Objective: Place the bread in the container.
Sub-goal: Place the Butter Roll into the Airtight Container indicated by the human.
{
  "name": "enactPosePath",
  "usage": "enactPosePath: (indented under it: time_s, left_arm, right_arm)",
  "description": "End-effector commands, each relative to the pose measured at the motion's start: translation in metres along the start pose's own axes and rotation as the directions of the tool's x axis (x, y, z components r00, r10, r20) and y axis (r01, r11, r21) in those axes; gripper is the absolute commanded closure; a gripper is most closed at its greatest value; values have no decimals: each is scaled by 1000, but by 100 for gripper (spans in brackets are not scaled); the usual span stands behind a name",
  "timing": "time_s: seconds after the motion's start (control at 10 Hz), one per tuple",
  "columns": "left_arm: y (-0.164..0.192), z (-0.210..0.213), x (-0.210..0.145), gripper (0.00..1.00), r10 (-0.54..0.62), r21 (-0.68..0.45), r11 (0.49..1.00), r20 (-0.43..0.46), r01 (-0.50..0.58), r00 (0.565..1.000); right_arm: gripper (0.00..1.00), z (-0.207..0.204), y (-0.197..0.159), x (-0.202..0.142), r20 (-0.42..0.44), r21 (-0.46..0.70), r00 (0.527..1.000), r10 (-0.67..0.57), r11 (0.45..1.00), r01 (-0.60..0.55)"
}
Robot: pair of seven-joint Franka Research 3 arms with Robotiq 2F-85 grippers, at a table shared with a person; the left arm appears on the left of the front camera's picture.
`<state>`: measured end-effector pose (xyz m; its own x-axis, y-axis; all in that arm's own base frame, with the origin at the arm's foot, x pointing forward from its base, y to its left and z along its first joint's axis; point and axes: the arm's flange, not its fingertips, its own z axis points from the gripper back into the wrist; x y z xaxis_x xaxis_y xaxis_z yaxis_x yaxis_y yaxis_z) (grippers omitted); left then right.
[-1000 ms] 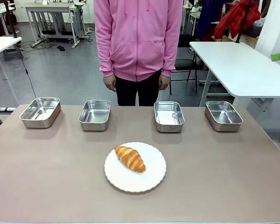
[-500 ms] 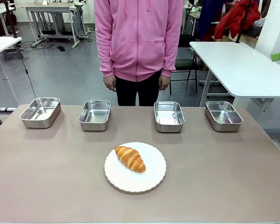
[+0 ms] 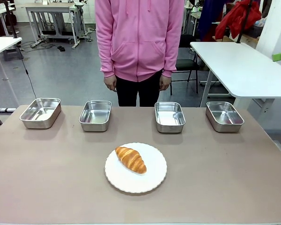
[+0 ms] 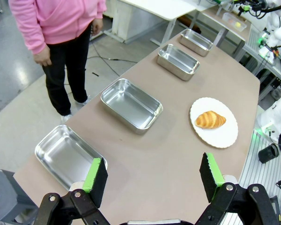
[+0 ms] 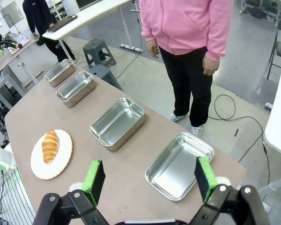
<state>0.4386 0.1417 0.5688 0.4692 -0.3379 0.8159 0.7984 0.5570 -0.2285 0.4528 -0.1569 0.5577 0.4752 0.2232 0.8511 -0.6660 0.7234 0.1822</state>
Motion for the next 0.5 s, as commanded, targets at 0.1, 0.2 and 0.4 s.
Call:
enactPosePath:
  time_s: [0.1,0.2,0.4]
  left_arm:
    - [-1,1,1,0,-5,0,1000,2,5,1000]
    - [-1,1,1,0,-5,0,1000,2,5,1000]
    - [-1,1,1,0,-5,0,1000,2,5,1000]
  right_arm:
    - [0,-1,2,0,10,6,1000,2,1000,-2]
    - [0,-1,2,0,10,6,1000,2,1000,-2]
    - [0,-1,2,0,10,6,1000,2,1000,-2]
